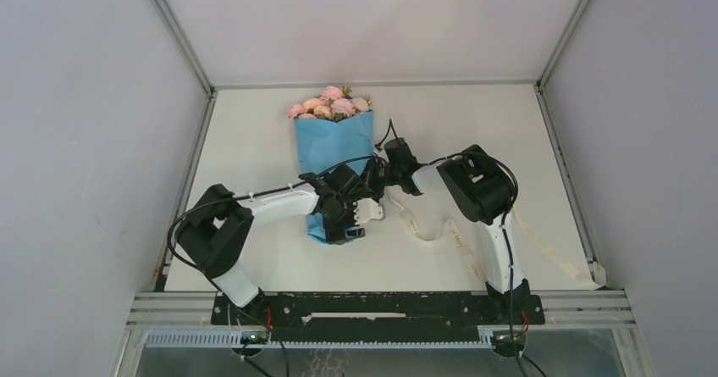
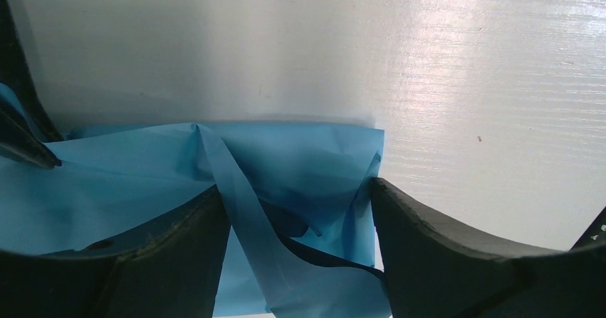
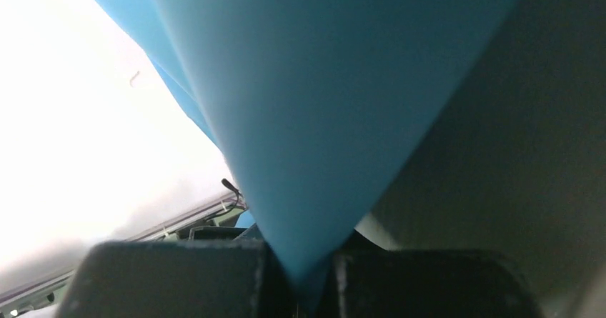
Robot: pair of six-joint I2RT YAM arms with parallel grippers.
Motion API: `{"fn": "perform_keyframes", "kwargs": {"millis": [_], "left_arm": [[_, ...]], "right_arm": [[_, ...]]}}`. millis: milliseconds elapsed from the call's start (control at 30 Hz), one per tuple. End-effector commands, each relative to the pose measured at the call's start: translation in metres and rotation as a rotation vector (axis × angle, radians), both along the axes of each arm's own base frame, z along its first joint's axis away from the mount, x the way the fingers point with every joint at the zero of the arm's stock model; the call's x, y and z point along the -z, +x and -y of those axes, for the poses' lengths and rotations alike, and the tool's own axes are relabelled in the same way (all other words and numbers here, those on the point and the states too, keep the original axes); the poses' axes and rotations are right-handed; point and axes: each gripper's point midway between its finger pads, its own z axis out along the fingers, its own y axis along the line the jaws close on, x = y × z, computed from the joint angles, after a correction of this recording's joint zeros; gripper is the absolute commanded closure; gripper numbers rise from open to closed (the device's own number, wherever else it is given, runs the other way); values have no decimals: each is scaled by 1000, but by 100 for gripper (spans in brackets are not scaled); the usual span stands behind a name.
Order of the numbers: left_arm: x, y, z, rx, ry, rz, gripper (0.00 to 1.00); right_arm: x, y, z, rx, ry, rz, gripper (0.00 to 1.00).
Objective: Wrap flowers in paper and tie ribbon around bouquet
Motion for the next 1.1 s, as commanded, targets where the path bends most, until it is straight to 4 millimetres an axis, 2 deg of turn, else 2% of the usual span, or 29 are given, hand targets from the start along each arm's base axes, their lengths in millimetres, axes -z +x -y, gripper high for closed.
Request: {"fn": "perform_keyframes", "kwargs": {"millis": [0, 67, 233, 300, 367, 433, 533, 600, 733, 867, 967, 1067], "left_arm": [[11, -20, -14, 14, 20, -82, 23], [-10, -19, -6, 34, -30, -86, 21], [-101, -5, 33, 149, -213, -25, 14], [-139, 4, 53, 188, -296, 13, 13], [-150, 8, 62, 219, -326, 22, 13], [-141, 15, 66, 239, -325, 58, 14], [-122, 27, 78, 291, -321, 171, 15], [-116, 30, 92, 365, -308, 241, 16], [-105, 50, 127, 466, -246, 383, 16], [-91, 63, 156, 535, -223, 431, 14], [-78, 69, 168, 549, -220, 412, 12], [-60, 84, 172, 529, -160, 414, 11]], "right_arm": [[-24, 8, -16, -60, 49, 102, 100], [-28, 14, -18, -85, 63, 126, 100], [-21, 22, -15, -168, 85, 159, 100], [-30, 29, -14, -175, 119, 175, 100], [-46, 40, -15, -195, 129, 221, 100], [-56, 47, -14, -245, 78, 267, 100], [-53, 41, -7, -348, -14, 271, 100], [-58, 45, -6, -365, 6, 273, 100], [-60, 59, 1, -355, 25, 275, 100], [-45, 61, 8, -373, -7, 244, 100], [-27, 63, 20, -384, -93, 243, 100], [-20, 67, 30, -367, -127, 232, 100]]}}
